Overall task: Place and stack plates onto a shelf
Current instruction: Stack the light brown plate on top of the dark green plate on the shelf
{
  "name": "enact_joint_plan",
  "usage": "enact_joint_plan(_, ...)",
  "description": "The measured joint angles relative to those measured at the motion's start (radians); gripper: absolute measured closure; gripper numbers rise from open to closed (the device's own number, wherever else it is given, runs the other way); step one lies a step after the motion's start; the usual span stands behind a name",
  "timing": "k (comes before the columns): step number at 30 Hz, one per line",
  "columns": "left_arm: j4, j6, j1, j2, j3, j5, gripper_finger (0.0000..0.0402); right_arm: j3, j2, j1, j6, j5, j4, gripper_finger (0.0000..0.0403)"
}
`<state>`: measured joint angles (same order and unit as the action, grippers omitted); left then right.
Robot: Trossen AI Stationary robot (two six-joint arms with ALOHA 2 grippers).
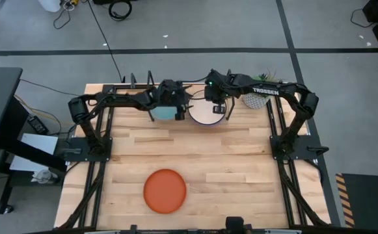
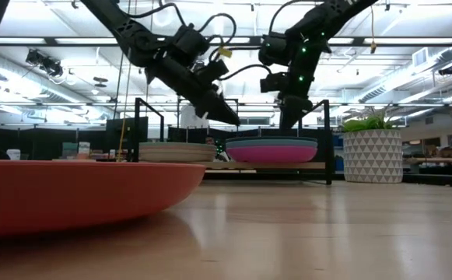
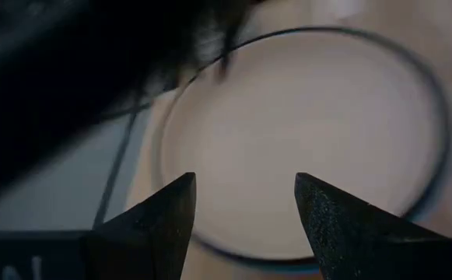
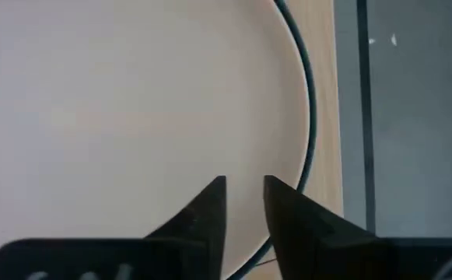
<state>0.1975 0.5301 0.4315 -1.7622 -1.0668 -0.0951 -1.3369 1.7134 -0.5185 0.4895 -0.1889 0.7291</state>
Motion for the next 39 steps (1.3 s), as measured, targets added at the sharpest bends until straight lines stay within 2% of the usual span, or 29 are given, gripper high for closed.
enact_joint_plan(3, -0.016, 0.093, -0.014, -0.004, 0.009, -0.062, 0.0175, 0.0, 0.0, -0.035, 0.018, 0.004, -0.005, 0.0276)
enact_joint_plan(6, -0.025, 0.162, -0.027, -0.007, 0.018, -0.068, 0.0175, 0.0, 0.002, -0.057, 0.028, -0.039, -0.033, 0.0234)
enact_joint_plan(11, -0.025, 0.182, -0.025, -0.007, 0.024, -0.066, 0.0175, 0.0, 0.012, -0.063, 0.054, -0.06, -0.089, 0.0179)
enact_joint_plan(16, -0.025, 0.174, -0.027, -0.007, 0.024, -0.051, 0.0175, 0.0, 0.072, -0.048, 0.091, -0.051, -0.091, 0.0162)
enact_joint_plan(18, -0.024, 0.168, -0.026, -0.007, 0.024, -0.048, 0.0175, 0.0, 0.105, -0.042, 0.117, -0.087, -0.112, 0.0162)
enact_joint_plan(21, -0.028, 0.162, -0.026, -0.007, 0.024, -0.044, 0.0175, -0.001, 0.132, -0.041, 0.138, -0.152, -0.146, 0.017)
enact_joint_plan(24, -0.041, 0.162, -0.026, -0.007, 0.024, -0.044, 0.0175, -0.001, 0.132, -0.045, 0.127, -0.142, -0.144, 0.0189)
enact_joint_plan(33, -0.055, 0.164, -0.027, -0.007, 0.024, -0.044, 0.0175, 0.008, 0.146, -0.066, 0.067, -0.142, -0.191, 0.0299)
enact_joint_plan(39, -0.085, 0.171, -0.031, -0.006, 0.024, -0.044, 0.0175, 0.014, 0.15, -0.06, 0.048, -0.246, -0.23, 0.0354)
